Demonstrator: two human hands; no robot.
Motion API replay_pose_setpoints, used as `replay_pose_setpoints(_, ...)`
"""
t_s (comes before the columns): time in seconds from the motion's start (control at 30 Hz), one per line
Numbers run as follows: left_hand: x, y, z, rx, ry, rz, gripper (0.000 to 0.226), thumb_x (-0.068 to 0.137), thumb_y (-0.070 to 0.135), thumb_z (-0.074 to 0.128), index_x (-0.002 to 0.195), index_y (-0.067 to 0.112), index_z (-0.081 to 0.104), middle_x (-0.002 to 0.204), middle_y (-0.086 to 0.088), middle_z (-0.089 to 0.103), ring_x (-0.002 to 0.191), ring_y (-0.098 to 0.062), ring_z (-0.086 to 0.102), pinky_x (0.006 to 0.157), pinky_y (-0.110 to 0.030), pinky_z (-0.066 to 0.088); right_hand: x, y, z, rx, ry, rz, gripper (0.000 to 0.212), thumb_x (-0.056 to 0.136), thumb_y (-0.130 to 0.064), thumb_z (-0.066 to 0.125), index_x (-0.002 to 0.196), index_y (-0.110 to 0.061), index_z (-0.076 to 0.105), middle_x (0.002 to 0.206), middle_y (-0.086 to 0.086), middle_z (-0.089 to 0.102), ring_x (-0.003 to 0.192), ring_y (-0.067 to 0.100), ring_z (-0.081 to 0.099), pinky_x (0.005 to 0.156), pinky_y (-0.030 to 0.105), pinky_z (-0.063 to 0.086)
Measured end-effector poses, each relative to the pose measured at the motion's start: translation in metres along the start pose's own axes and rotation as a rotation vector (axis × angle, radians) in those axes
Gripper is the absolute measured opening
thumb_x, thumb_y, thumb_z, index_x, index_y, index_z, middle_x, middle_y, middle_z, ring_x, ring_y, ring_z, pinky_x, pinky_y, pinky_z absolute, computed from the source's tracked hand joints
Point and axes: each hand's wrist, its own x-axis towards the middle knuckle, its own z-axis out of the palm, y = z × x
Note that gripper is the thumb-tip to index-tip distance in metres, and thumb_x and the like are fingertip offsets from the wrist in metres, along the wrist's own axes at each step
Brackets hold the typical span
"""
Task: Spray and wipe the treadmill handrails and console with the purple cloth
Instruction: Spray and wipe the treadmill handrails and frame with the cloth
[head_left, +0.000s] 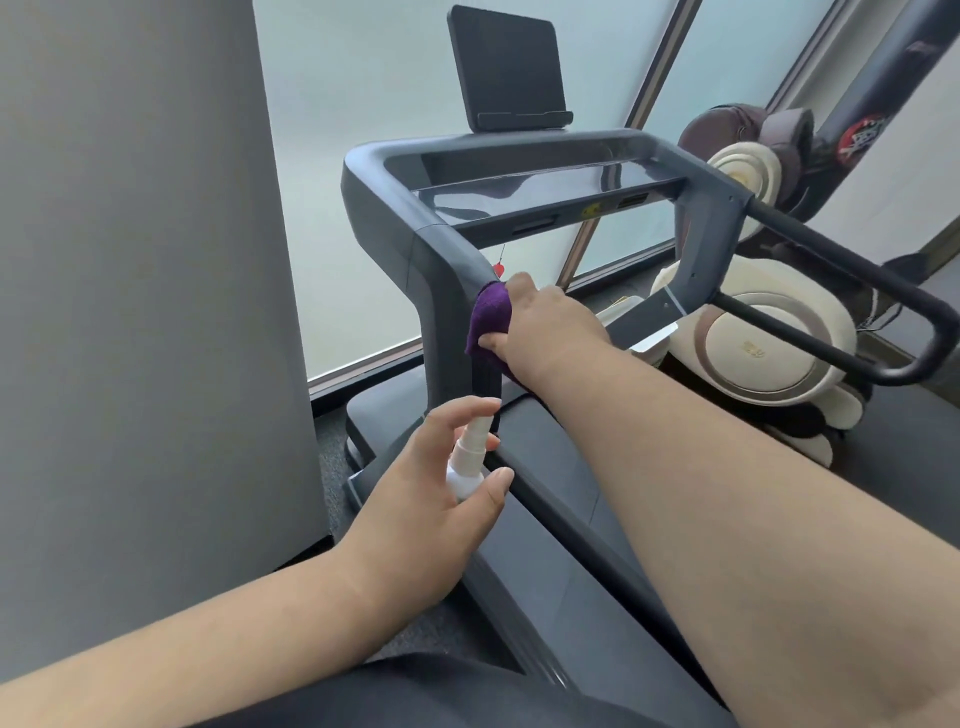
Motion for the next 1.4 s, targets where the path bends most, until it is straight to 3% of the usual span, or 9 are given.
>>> replay_pose_setpoints(0.2, -0.022, 0.018, 0.035, -0.012, -0.012, -0.013, 0.053, 0.091, 0.029, 0.068, 0.122, 0.062, 0.043, 0.109, 0.027, 0.056, 0.097, 0.001, 0.058, 0.074, -0.002, 0.04, -0.035, 0.035, 0.004, 0.033, 0.008, -0.016, 0.067, 0.085, -0.06, 0.062, 0.133, -0.026, 0.031, 0.12, 0.014, 0.052, 0.109, 0.04, 0.056, 0.078, 0.049, 0.05)
replay_pose_setpoints(0.43, -0.062, 0.051, 0.108, -0.063, -0.097, -0.017, 0.049, 0.084, 0.049, 0.062, 0.127, 0.061, 0.042, 0.112, 0.03, 0.056, 0.099, 0.001, 0.058, 0.073, -0.006, 0.044, -0.095, 0.089, 0.001, 0.095, -0.02, -0.01, 0.067, 0.083, -0.062, 0.063, 0.132, -0.025, 0.035, 0.119, 0.013, 0.054, 0.108, 0.038, 0.057, 0.072, 0.041, 0.038)
replay_pose_setpoints(0.6, -0.094, 0.069, 0.156, -0.06, -0.109, 0.0, 0.049, 0.084, 0.046, 0.062, 0.126, 0.061, 0.043, 0.115, 0.03, 0.054, 0.107, 0.004, 0.056, 0.08, -0.007, 0.043, -0.153, 0.135, -0.004, 0.132, -0.052, -0.027, 0.065, 0.084, -0.062, 0.062, 0.13, -0.025, 0.036, 0.115, 0.012, 0.054, 0.107, 0.037, 0.057, 0.078, 0.043, 0.045)
replay_pose_setpoints(0.83, -0.14, 0.087, 0.201, 0.003, -0.13, 0.0, 0.049, 0.083, 0.05, 0.06, 0.127, 0.062, 0.041, 0.123, 0.03, 0.049, 0.108, 0.0, 0.055, 0.09, -0.027, 0.048, -0.225, 0.2, 0.003, 0.229, -0.007, -0.019, 0.062, 0.081, -0.063, 0.061, 0.129, -0.032, 0.039, 0.119, 0.007, 0.055, 0.107, 0.035, 0.058, 0.085, 0.045, 0.05)
replay_pose_setpoints(0.97, -0.16, 0.093, 0.214, 0.011, -0.151, 0.0, 0.048, 0.084, 0.047, 0.06, 0.126, 0.062, 0.041, 0.124, 0.026, 0.05, 0.099, -0.001, 0.058, 0.083, -0.025, 0.048, -0.259, 0.228, 0.022, 0.394, 0.124, -0.009, 0.056, 0.081, -0.063, 0.062, 0.127, -0.038, 0.042, 0.117, 0.002, 0.055, 0.105, 0.03, 0.058, 0.084, 0.041, 0.046)
replay_pose_setpoints(1.03, -0.167, 0.094, 0.217, -0.007, -0.161, -0.015, 0.048, 0.085, 0.045, 0.061, 0.124, 0.063, 0.041, 0.124, 0.025, 0.05, 0.081, 0.001, 0.059, 0.069, -0.022, 0.049, -0.274, 0.238, 0.039, 0.512, 0.248, -0.015, 0.055, 0.082, -0.059, 0.065, 0.127, -0.035, 0.044, 0.121, 0.003, 0.055, 0.106, 0.026, 0.057, 0.083, 0.035, 0.044)
replay_pose_setpoints(1.17, -0.181, 0.092, 0.219, -0.033, -0.13, -0.085, 0.047, 0.083, 0.044, 0.063, 0.123, 0.061, 0.045, 0.123, 0.022, 0.053, 0.055, 0.002, 0.053, 0.05, -0.021, 0.046, -0.301, 0.25, 0.082, 0.804, 0.536, -0.064, 0.056, 0.082, -0.046, 0.07, 0.128, -0.023, 0.049, 0.124, 0.005, 0.056, 0.111, 0.014, 0.051, 0.091, 0.009, 0.033)
replay_pose_setpoints(1.23, -0.189, 0.089, 0.219, 0.002, -0.104, -0.099, 0.047, 0.081, 0.048, 0.063, 0.122, 0.061, 0.045, 0.122, 0.022, 0.054, 0.055, 0.001, 0.053, 0.052, -0.022, 0.046, -0.311, 0.252, 0.103, 0.914, 0.617, -0.06, 0.059, 0.081, -0.044, 0.069, 0.129, -0.022, 0.045, 0.125, 0.001, 0.051, 0.113, 0.008, 0.05, 0.096, 0.002, 0.028)
replay_pose_setpoints(1.4, -0.203, 0.081, 0.222, 0.128, -0.071, -0.095, 0.049, 0.085, 0.039, 0.066, 0.123, 0.06, 0.044, 0.125, 0.021, 0.055, 0.073, 0.002, 0.056, 0.071, -0.026, 0.045, -0.328, 0.257, 0.142, 1.046, 0.59, 0.002, 0.07, 0.081, -0.046, 0.069, 0.137, -0.023, 0.033, 0.131, 0.001, 0.045, 0.118, 0.007, 0.047, 0.101, 0.009, 0.032)
